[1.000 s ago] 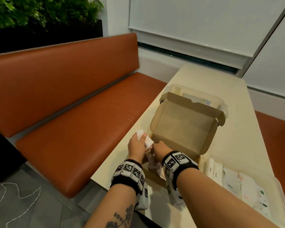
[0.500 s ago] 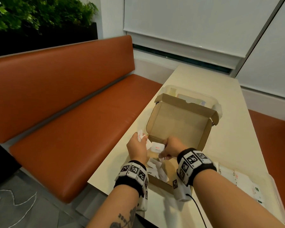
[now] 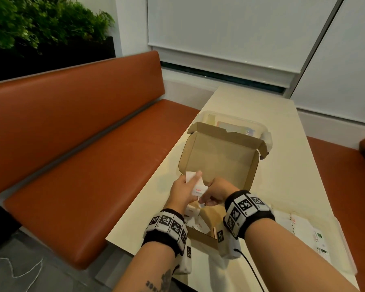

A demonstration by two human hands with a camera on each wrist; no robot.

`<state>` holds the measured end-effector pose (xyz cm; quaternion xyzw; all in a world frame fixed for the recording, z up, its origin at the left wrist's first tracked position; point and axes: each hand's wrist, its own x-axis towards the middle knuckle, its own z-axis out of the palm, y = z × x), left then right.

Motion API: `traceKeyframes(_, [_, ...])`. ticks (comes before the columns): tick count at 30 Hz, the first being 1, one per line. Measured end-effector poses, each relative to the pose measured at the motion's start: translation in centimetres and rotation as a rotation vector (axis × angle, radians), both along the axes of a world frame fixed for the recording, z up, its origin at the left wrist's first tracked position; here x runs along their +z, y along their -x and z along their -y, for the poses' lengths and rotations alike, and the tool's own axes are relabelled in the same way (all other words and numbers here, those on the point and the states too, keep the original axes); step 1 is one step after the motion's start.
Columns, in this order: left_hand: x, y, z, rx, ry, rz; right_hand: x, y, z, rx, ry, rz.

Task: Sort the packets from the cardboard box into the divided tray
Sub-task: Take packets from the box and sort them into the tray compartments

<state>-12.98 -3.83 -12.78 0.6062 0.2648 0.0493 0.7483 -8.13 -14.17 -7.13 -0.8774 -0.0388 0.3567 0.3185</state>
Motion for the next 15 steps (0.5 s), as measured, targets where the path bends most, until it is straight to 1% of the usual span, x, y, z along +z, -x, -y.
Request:
traceKeyframes(2, [-0.3, 0.2, -0.1, -0.011, -0.016, 0.054, 0.2, 0.0, 0.2, 0.002, 0.011, 0.031])
traceKeyframes(6, [-0.8, 0.4, -0.5, 0.134, -0.026, 0.051, 1.1, -0.7, -0.1, -0.049, 0.023, 0.147])
traceKeyframes(8, [-0.9, 0.3, -0.6, 0.151, -0.015, 0.04, 1.7, -0.9, -0.3, -0.038, 0.04, 0.211])
traceKeyframes(10, [-0.7, 0.2, -0.6, 0.136, 0.038, 0.032, 1.8, -0.8, -0.7, -0.035, -0.049, 0.267])
traceKeyframes(13, [-0.2, 0.3, -0.5, 0.078, 0.107, 0.015, 1.2, 0.0, -1.1, -0.059, -0.089, 0.24])
traceKeyframes(15, [-0.3, 0.4, -0.6, 0.041, 0.042, 0.031, 0.6, 0.4, -1.5, -0.054, -0.099, 0.21])
